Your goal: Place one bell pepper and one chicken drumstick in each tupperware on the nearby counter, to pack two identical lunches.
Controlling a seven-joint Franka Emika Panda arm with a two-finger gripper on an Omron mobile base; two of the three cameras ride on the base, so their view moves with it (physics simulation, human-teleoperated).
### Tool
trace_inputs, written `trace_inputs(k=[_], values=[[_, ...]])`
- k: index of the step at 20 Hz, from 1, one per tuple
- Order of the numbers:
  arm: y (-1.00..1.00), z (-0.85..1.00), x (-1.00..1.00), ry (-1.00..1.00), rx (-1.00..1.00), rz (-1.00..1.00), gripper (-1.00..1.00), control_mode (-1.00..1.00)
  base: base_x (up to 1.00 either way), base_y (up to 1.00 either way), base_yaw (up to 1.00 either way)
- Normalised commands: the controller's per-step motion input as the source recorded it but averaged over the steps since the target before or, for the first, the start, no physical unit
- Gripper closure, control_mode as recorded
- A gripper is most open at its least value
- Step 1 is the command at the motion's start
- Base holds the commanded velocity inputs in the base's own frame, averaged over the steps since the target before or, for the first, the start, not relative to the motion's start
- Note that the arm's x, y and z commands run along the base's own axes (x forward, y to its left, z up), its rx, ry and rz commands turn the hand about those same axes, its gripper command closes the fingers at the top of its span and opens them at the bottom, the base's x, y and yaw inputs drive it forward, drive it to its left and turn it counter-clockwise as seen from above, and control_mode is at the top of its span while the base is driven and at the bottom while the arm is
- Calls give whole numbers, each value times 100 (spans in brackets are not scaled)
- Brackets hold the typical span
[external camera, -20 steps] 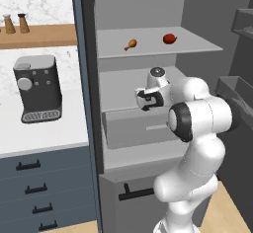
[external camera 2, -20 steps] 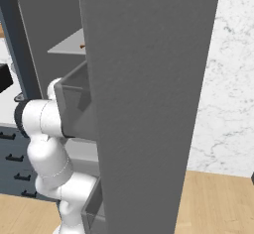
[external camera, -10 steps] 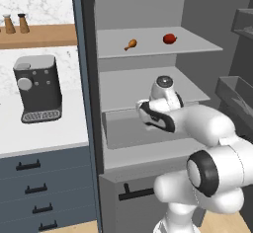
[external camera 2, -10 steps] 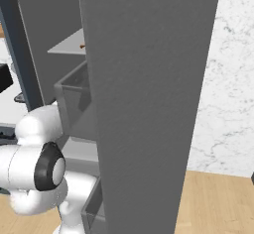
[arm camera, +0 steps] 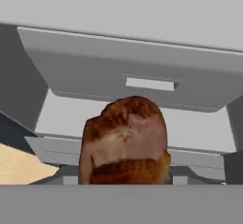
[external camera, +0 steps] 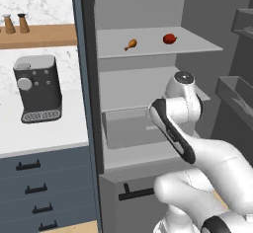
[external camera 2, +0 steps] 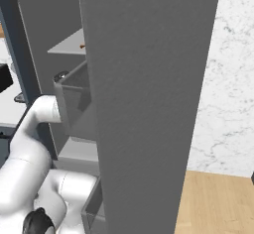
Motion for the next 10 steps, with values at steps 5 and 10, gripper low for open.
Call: trace_inputs(k=[5, 10], values=[[0, 73, -100, -4, -3, 5, 100, -100, 0, 0, 0], [0, 40, -100, -13, 0, 0, 100, -100, 0, 0, 0]])
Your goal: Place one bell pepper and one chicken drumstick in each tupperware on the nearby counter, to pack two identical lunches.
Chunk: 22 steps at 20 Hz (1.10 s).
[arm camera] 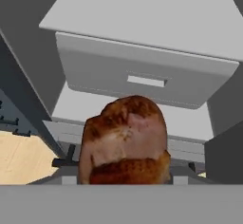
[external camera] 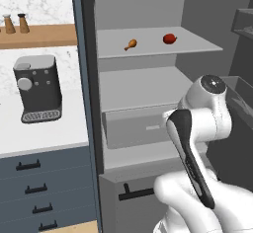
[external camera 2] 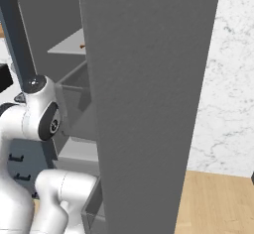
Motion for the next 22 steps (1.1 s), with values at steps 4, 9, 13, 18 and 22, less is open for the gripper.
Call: trace_inputs(k=[4, 9, 13, 18, 22], values=[[0, 30, -100, -13, 0, 0, 100, -100, 0, 0, 0], [0, 0, 0, 0, 0, 0, 100, 100, -99, 26, 6], [0, 0, 0, 0, 0, 0, 100, 100, -38, 96, 11], [0, 0, 0, 0, 0, 0, 100, 100, 12, 100, 4], [0, 0, 0, 0, 0, 0, 100, 100, 60, 100, 0]])
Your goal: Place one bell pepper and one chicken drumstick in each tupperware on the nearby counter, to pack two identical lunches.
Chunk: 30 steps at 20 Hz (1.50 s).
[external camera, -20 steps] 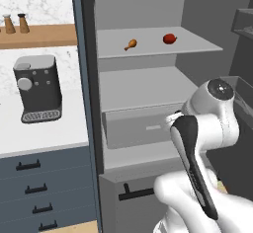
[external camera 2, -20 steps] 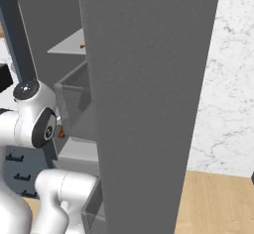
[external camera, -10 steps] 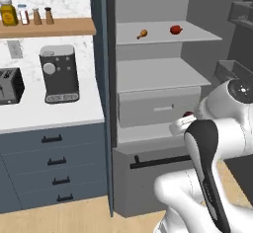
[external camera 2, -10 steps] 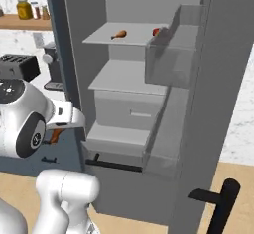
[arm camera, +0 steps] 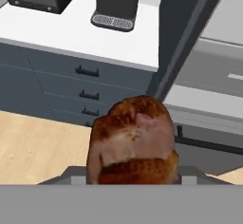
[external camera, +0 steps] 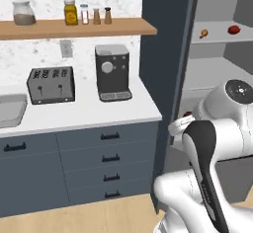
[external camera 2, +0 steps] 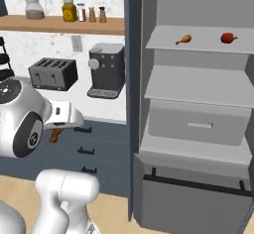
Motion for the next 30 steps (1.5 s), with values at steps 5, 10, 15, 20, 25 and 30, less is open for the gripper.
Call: trace_inputs(k=[5, 10, 15, 20, 25, 30], values=[[0, 0, 0, 0, 0, 0, 100, 100, 91, 100, 0], [0, 0, 0, 0, 0, 0, 100, 100, 91, 100, 0], [0, 0, 0, 0, 0, 0, 100, 100, 60, 100, 0], [0, 0, 0, 0, 0, 0, 100, 100, 35, 100, 0], [0, 0, 0, 0, 0, 0, 100, 100, 51, 95, -2], [0, 0, 0, 0, 0, 0, 100, 100, 58, 19, -7]])
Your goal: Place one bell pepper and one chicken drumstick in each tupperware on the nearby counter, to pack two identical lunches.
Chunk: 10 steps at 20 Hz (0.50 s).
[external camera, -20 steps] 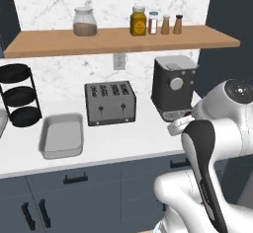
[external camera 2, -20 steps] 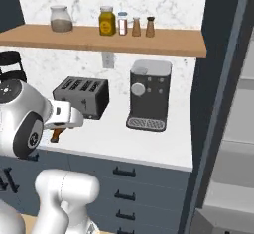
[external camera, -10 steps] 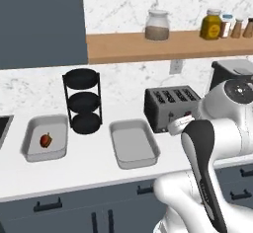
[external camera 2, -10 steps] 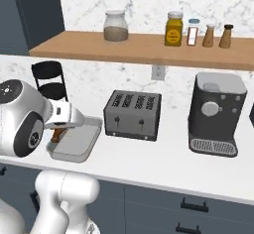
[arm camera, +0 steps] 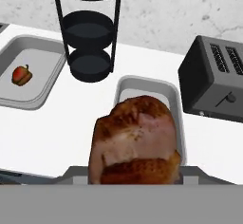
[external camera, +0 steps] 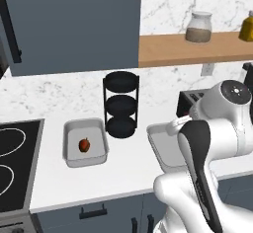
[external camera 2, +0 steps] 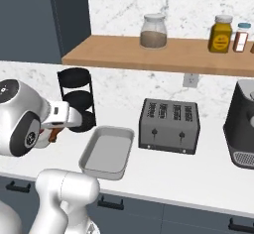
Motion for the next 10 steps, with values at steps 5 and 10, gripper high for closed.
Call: trace_inputs(k=[5, 10], values=[[-17, -35, 3, 1, -2, 0, 100, -100, 4, 0, 0], [-35, -64, 39, 14, -1, 0, 100, -100, 0, 0, 0]])
